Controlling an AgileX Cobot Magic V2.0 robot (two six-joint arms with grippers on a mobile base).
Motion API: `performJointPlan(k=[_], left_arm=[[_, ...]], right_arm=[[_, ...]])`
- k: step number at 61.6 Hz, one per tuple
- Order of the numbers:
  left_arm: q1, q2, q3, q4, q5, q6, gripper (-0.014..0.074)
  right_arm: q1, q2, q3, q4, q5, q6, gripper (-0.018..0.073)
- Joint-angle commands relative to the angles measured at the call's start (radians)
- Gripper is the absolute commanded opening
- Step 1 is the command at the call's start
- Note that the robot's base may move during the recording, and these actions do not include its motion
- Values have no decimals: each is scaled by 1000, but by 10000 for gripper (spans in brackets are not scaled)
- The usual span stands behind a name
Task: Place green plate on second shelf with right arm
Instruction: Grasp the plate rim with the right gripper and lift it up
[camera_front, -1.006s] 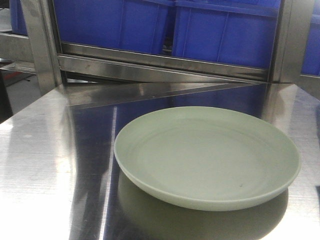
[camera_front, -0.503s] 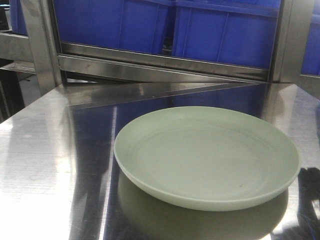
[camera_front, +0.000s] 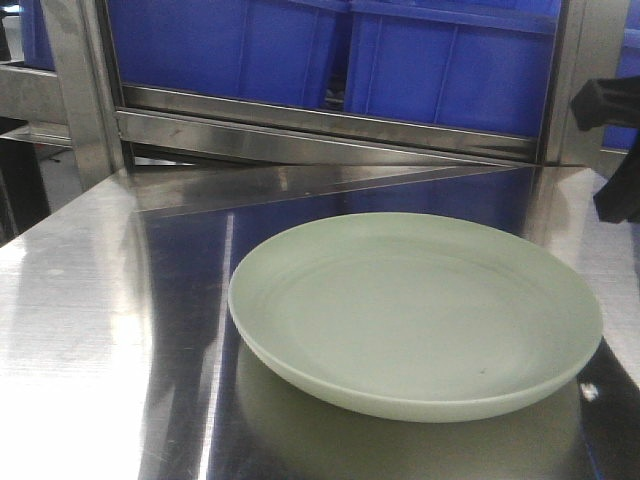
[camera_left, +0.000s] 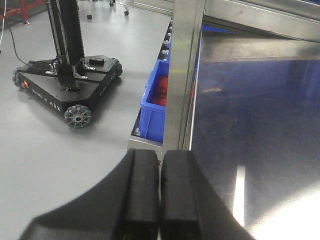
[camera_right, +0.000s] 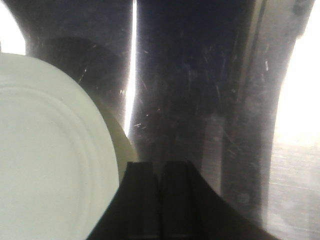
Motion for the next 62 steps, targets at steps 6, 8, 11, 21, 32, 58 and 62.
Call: performJointPlan(k=[6,8,11,21,32,58,62], left_arm=[[-5,-21,32,2,-68,1,124],[-5,-21,32,2,-68,1,124],[-5,-21,32,2,-68,1,124],[-5,-21,32,2,-68,1,124],[-5,-21,32,2,-68,1,124],[-5,-21,32,2,-68,1,124],[-5,-21,32,2,-68,1,124]], right_arm=[[2,18,-64,73,-12,-1,441],[2,21,-67,73,-12,-1,468],[2,28,-72,73,-14,-1,468],[7,48,-72,73,-32,-1,466],[51,99,-72,72,-62,-1,466],[73,206,-96,72,-67,-1,466],[73,211,-106,72,-63,-1,457]])
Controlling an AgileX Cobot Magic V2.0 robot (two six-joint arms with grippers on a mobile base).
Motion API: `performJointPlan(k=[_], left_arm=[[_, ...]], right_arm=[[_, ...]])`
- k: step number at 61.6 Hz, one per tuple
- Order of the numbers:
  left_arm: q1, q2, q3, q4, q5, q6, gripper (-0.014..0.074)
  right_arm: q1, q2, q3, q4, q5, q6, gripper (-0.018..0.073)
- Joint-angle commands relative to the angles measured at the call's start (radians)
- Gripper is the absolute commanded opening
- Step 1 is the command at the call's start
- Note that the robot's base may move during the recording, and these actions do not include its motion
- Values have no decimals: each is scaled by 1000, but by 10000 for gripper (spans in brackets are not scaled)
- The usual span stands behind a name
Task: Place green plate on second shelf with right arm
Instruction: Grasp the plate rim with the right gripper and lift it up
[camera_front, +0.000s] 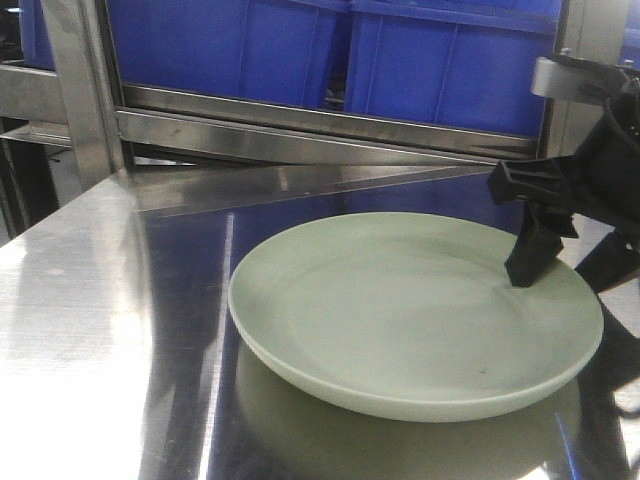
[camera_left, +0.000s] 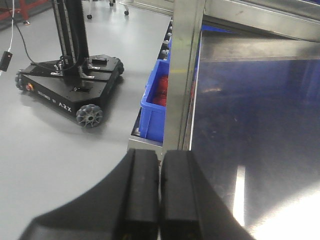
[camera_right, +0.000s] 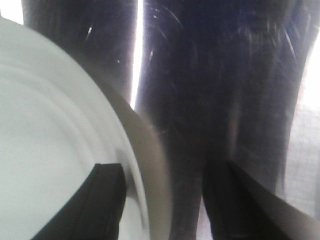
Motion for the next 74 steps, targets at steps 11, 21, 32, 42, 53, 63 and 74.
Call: performJointPlan(k=[11,21,32,42,53,63,74], left_arm=[[-5,-21,32,2,-68,1,124],[-5,-21,32,2,-68,1,124],[-5,-21,32,2,-68,1,124],[-5,-21,32,2,-68,1,124],[-5,-21,32,2,-68,1,124],[-5,-21,32,2,-68,1,124],[-5,-21,32,2,-68,1,124]], right_arm=[[-1,-18,-45,8,-12,-3,295],[-1,-18,-45,8,-4,-3,88],[-1,-41,-45,8,-22,-3,58],[-1,-125,-45,8,-81,-3,58],[-2,-254,-45,-2,-147,-4,58],[-2,-359,-6,-36,-194,-4,58],[-12,-491,111,-42,-338,-4,57]])
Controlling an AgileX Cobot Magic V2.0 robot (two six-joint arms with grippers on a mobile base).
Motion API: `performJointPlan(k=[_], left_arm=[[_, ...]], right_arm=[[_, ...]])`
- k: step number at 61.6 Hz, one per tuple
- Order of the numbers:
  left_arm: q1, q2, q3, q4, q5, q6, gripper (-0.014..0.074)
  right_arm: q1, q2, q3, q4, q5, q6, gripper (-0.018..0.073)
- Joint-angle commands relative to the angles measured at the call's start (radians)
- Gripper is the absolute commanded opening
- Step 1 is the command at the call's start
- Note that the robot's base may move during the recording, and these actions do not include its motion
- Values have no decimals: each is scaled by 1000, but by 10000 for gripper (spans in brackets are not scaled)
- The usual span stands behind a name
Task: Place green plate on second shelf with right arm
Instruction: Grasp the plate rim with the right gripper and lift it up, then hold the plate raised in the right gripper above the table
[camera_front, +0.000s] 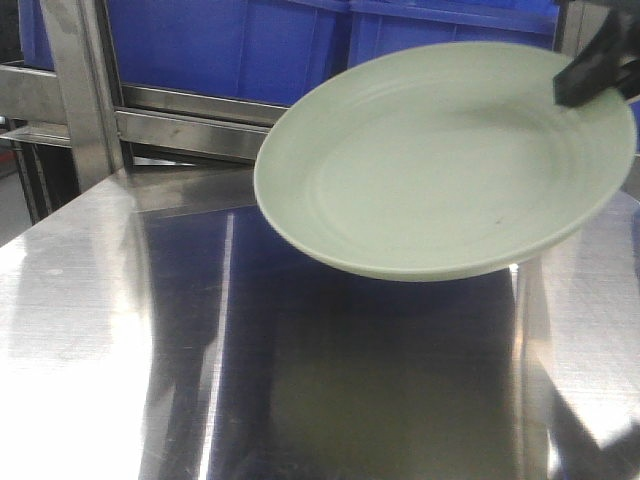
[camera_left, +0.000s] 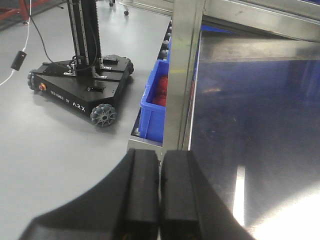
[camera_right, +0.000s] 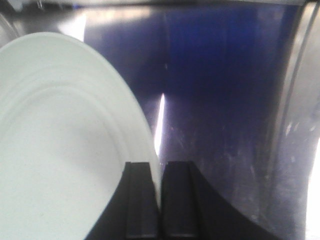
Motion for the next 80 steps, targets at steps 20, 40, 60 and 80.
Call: performJointPlan(k=[20,40,60,80], left_arm=[[-5,-21,32,2,-68,1,124],[-5,-21,32,2,-68,1,124],[-5,-21,32,2,-68,1,124],[-5,-21,32,2,-68,1,124]], right_arm=[[-141,-355,232,-1,-208,-2,57],[-195,-568,363,-24,-212,-13,57],[-198,-597,382,-54,-218,-21,57],[-198,-596,382,-54,-170,-21,57]])
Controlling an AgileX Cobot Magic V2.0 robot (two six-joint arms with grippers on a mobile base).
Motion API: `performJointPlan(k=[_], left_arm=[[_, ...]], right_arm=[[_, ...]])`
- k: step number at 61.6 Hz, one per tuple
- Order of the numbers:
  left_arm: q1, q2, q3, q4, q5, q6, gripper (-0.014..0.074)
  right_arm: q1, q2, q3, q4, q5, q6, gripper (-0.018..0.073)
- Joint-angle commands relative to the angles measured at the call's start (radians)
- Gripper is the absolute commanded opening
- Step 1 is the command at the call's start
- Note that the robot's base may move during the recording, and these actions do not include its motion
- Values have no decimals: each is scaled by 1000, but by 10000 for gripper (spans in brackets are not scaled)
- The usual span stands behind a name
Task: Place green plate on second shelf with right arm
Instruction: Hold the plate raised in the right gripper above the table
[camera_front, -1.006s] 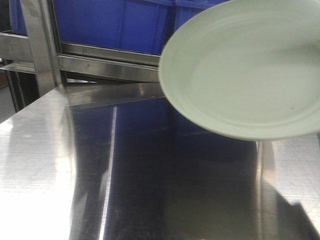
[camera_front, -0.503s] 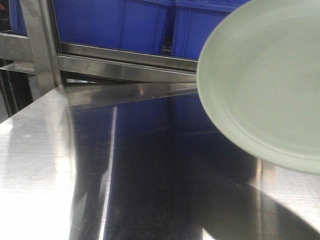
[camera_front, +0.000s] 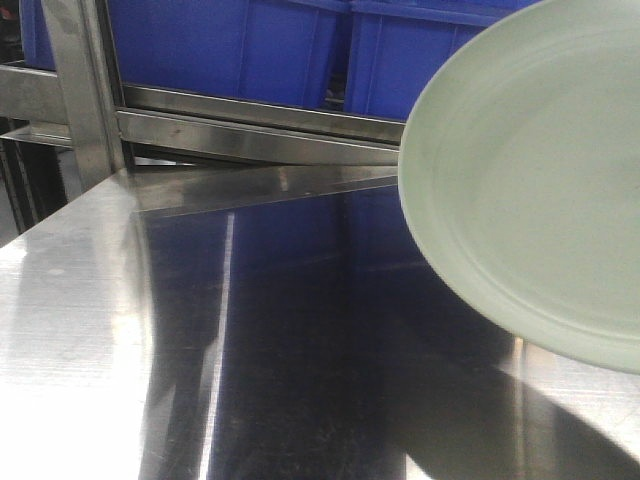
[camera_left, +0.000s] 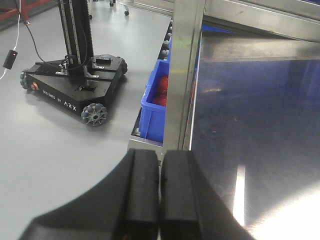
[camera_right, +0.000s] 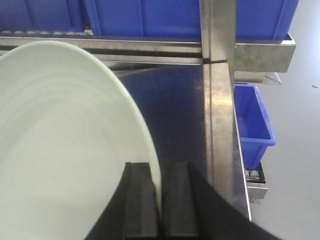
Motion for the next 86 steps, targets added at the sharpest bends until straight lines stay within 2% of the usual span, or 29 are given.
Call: performJointPlan(k=[1,35,43,86], left_arm=[[-5,-21,32,2,-68,1,124],[-5,-21,32,2,-68,1,124],[-5,-21,32,56,-68,1,124],[-5,-21,32,56,-68,1,124]], right_arm=[[-5,-1,-32,0,-93,0,57],[-5,-1,-32,0,-93,0,57],[-5,-1,-32,0,-93,0,57],[-5,-1,-32,0,-93,0,57]])
